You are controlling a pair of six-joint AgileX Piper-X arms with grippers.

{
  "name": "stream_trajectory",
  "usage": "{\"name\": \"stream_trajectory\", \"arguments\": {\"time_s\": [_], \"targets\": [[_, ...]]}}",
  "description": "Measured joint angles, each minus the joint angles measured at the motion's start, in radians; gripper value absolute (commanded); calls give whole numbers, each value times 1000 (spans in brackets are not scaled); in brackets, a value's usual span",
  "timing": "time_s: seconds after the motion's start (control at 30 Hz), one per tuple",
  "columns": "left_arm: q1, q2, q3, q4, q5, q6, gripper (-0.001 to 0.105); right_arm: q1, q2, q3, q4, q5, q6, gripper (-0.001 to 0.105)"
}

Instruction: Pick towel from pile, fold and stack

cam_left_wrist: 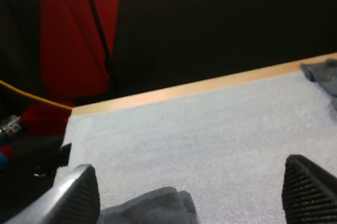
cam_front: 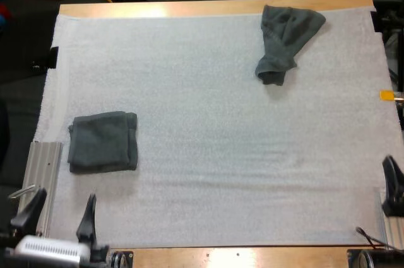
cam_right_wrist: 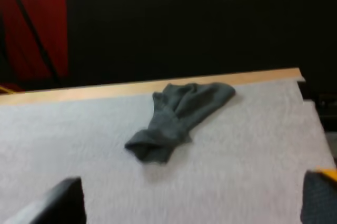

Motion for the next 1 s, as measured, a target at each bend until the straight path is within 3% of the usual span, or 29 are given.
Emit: {"name": "stream_trajectory", "arguments": {"time_s": [0.23, 0.67, 0.83, 1.0], "targets": [[0, -110, -7, 43, 34, 0, 69, 0, -147, 0, 80, 0, 0, 79], [0, -115, -6, 196, 73, 0, 69, 0, -255, -2, 152, 60, 0, 79], [0, -115, -4, 202, 77, 19, 69, 0, -255, 36, 184, 60, 0, 79], [0, -115, 17, 141, 79, 27, 69, 0, -254, 124, 96, 60, -3, 79]]}}
